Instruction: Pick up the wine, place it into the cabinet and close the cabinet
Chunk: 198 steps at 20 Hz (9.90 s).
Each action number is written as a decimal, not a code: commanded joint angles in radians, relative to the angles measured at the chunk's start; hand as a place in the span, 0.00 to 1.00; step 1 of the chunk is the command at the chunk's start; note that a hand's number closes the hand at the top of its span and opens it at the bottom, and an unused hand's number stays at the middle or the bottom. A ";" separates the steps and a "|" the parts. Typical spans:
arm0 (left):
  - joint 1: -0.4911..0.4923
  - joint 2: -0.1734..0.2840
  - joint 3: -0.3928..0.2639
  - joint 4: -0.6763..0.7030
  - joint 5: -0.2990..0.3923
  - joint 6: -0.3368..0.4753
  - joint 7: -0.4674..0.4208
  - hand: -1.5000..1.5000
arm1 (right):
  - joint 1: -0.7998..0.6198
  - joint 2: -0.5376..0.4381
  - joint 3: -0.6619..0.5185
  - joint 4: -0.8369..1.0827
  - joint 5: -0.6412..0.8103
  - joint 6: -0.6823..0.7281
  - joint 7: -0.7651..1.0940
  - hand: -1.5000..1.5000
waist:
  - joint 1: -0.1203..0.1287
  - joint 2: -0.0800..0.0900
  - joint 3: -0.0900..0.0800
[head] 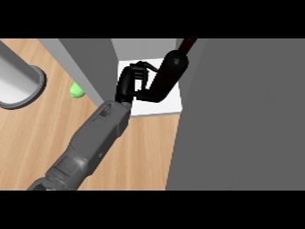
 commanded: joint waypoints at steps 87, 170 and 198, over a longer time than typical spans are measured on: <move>0.406 0.030 -0.132 -0.566 0.213 -0.241 -0.030 0.00 | 0.278 -0.042 -0.072 -0.232 -0.063 0.066 -0.043 0.00 | 0.100 -0.031 0.000; 0.994 0.596 0.358 -0.929 0.447 -0.804 0.018 0.00 | -1.221 0.468 0.051 0.876 -0.263 -0.022 0.330 1.00 | 0.107 -0.011 -0.001; 0.932 0.534 0.408 -0.939 0.414 -0.836 0.100 0.00 | -1.214 0.338 -0.294 1.366 -0.316 0.360 -0.001 1.00 | 0.104 -0.004 0.001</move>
